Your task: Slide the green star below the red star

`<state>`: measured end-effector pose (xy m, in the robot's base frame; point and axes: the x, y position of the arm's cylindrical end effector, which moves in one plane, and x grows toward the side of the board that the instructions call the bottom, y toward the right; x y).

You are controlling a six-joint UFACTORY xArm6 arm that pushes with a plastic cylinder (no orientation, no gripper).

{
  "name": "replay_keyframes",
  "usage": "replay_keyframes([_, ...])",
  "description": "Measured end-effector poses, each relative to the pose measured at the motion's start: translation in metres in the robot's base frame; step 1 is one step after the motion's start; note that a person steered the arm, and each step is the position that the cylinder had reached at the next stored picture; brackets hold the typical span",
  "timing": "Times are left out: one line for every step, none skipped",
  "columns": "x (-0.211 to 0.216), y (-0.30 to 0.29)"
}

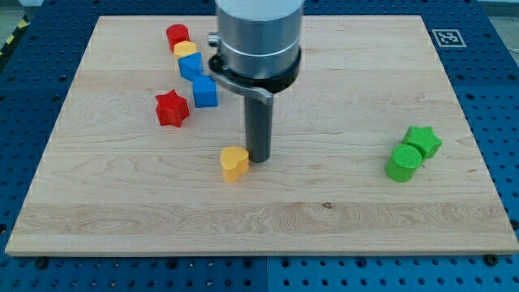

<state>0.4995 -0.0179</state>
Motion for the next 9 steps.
replay_keyframes([0.0,-0.024])
replay_keyframes([0.002,-0.046])
replay_keyframes([-0.012,-0.041])
replay_keyframes([-0.042,0.019])
replay_keyframes([-0.072,0.087])
replay_keyframes([-0.102,0.167])
replay_keyframes([-0.1,0.285])
replay_keyframes([-0.068,0.294])
replay_keyframes([-0.041,0.287])
